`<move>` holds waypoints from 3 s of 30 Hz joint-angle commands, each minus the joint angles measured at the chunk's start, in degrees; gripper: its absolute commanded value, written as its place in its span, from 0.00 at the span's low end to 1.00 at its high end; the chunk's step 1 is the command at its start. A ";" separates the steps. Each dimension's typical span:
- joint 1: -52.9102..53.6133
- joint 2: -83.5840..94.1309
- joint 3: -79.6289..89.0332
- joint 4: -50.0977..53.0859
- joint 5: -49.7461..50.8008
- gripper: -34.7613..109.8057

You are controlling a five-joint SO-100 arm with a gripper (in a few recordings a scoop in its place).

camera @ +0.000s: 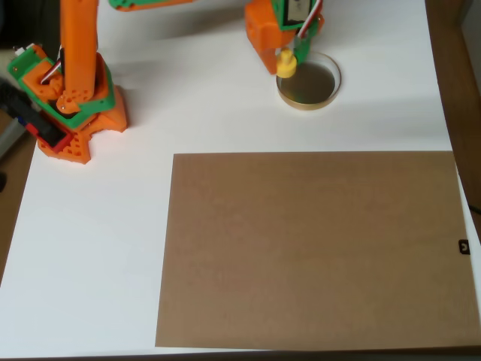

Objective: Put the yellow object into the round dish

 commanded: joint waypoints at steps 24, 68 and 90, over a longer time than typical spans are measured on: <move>1.32 -16.79 -30.50 8.61 -1.23 0.24; 11.78 32.61 17.31 6.33 -17.23 0.43; 56.78 56.16 36.04 -4.83 -12.92 0.42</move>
